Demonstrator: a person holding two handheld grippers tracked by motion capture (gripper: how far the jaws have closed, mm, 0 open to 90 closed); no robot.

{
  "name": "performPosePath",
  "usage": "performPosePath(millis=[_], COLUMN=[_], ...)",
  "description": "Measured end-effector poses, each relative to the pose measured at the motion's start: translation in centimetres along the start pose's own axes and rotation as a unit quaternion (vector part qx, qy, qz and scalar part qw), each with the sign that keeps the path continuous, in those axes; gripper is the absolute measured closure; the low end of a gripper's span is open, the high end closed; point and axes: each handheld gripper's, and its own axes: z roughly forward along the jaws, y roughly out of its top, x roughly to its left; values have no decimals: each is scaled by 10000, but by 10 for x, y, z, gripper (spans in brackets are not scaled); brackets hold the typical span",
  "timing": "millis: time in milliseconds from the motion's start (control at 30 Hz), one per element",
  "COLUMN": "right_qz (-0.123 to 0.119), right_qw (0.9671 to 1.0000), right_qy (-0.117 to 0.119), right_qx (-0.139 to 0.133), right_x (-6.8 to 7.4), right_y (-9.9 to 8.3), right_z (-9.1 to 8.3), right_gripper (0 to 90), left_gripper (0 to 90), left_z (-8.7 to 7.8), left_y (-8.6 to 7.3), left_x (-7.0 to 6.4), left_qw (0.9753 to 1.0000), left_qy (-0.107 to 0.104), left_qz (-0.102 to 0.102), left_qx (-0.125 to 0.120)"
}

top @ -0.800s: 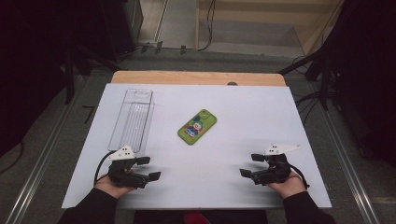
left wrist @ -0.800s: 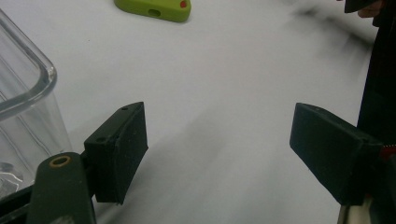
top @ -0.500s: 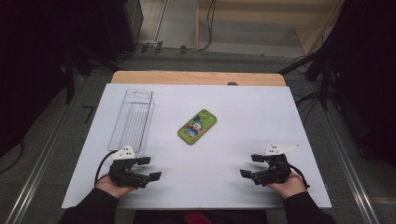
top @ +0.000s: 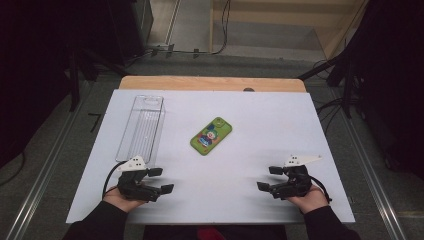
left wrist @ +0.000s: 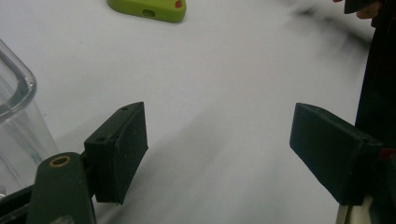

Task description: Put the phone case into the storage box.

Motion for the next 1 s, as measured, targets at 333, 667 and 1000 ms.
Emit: performPosePath(millis=[333,667,1000], right_qz=[-35,7,25], right_qw=[10000,10000,10000], right_qy=[45,24,58], right_qx=[-3,26,37], right_x=[2,0,0], right_y=[0,0,-1], right_z=[0,0,0], right_gripper=[133,134,133], left_gripper=[200,200,201], left_z=[0,1,2], left_y=[1,2,2], left_x=[1,2,2], left_qw=[10000,10000,10000], left_qy=[-2,36,17], left_qz=[-43,-30,-26], left_qx=[3,32,21])
